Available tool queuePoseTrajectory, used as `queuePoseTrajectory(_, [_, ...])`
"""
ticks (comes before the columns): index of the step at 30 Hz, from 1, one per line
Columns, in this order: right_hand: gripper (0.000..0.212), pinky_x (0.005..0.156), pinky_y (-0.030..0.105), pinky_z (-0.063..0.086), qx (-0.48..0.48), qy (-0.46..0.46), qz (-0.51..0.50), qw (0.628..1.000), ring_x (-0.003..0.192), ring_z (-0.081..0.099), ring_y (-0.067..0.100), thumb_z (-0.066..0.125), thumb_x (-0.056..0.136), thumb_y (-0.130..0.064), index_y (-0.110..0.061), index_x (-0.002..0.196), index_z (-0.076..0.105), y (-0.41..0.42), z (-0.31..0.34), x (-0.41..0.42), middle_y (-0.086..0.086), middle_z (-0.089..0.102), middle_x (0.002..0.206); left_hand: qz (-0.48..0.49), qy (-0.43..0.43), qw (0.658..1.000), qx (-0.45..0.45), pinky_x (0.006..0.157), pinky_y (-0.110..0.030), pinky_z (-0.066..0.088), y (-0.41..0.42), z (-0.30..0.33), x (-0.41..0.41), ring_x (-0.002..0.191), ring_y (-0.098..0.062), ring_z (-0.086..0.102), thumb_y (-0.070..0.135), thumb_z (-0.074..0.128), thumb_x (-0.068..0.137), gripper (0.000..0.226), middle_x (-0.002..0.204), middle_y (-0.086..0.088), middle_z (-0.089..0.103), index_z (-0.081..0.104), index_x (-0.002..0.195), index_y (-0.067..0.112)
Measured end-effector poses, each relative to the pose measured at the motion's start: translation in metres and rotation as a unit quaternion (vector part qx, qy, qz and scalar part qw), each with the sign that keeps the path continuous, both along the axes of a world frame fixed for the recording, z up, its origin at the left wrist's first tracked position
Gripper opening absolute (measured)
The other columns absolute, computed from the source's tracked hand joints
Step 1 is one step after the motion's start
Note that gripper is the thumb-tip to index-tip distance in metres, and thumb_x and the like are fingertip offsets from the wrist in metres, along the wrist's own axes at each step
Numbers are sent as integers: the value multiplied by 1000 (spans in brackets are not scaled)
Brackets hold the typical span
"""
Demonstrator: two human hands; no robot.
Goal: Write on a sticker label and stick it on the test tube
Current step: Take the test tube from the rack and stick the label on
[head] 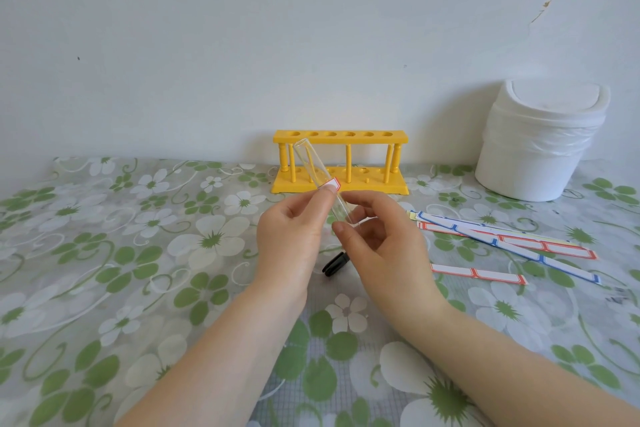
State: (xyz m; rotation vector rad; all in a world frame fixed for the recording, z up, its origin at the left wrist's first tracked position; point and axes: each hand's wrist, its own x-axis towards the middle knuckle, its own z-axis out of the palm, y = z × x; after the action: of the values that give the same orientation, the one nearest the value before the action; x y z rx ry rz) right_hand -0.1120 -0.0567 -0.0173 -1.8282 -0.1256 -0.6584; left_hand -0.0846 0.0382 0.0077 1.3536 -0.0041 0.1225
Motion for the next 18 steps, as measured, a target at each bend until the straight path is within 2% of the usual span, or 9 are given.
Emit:
queuePoseTrajectory(4, [28, 61, 20, 44, 6, -2, 3, 1000, 65, 57, 20, 63, 82, -14, -34, 102, 60, 0, 1, -1, 1, 59, 87, -2, -6, 1000, 6, 74, -20, 46, 0, 0, 0, 81, 3, 65, 36, 69, 76, 18, 77, 13, 72, 75, 81, 20])
queuePoseTrajectory(7, [28, 55, 19, 45, 36, -4, 26, 999, 64, 56, 21, 58, 85, -10, -34, 99, 59, 1, 4, -5, -2, 60, 79, -12, -7, 1000, 8, 75, -19, 46, 0, 0, 0, 81, 5, 65, 36, 68, 76, 19, 81, 14, 73, 75, 84, 20])
queuePoseTrajectory(11, [31, 57, 19, 47, 34, -4, 21, 999, 65, 57, 17, 60, 84, -9, -37, 96, 54, 1, 6, -5, -7, 61, 77, -19, -8, 1000, 16, 79, -20, 48, 0, 1, 0, 87, 4, 64, 38, 66, 79, 17, 86, 13, 73, 74, 84, 24])
queuePoseTrajectory(15, [32, 58, 15, 44, 17, -9, -23, 1000, 68, 52, 15, 66, 79, -10, -36, 95, 55, -4, 6, -2, -3, 58, 84, 10, -48, 998, 47, 57, -1, 42, 1, 2, -1, 72, 15, 60, 34, 67, 80, 8, 80, 16, 70, 70, 81, 27])
queuePoseTrajectory(18, [31, 60, 12, 42, -1, -7, -45, 999, 69, 49, 11, 67, 78, -10, -32, 97, 56, -7, 6, 0, -3, 56, 86, 26, -61, 996, 56, 57, 1, 40, 2, 3, -2, 69, 14, 59, 31, 66, 80, 6, 79, 13, 70, 69, 76, 27])
